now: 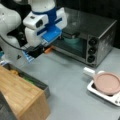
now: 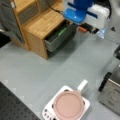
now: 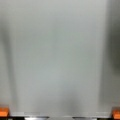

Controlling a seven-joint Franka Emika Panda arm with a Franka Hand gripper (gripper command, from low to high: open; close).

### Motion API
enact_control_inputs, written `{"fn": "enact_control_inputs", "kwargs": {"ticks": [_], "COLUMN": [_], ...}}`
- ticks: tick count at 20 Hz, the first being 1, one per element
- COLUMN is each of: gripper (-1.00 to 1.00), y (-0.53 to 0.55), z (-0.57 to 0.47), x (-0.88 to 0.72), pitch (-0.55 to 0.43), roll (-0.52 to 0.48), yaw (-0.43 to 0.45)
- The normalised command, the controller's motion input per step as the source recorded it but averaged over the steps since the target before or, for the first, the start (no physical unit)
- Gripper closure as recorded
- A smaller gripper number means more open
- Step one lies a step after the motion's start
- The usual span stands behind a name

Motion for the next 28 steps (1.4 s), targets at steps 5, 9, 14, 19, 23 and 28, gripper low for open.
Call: {"fn": "enact_control_inputs", "kwargs": {"ticks": [5,9,14,19,23,28], "gripper": [-1.0,-1.0,-1.0,-1.0,-1.0,-1.0], "y": [0.07,0.17,0.27,0.52,0.74,0.83], "z": [0.0,0.0,-0.05,-0.09,-0.05,-0.03], "x": [-0.06,-0.18,-0.29,-0.43,-0.51,-0.47], "pitch": [0.09,0.091,0.032,-0.06,-0.112,-0.169], "roll": [0.545,0.558,0.281,0.091,0.008,-0.016], "yaw": [0.383,0.251,0.029,-0.143,-0.247,-0.299]}}
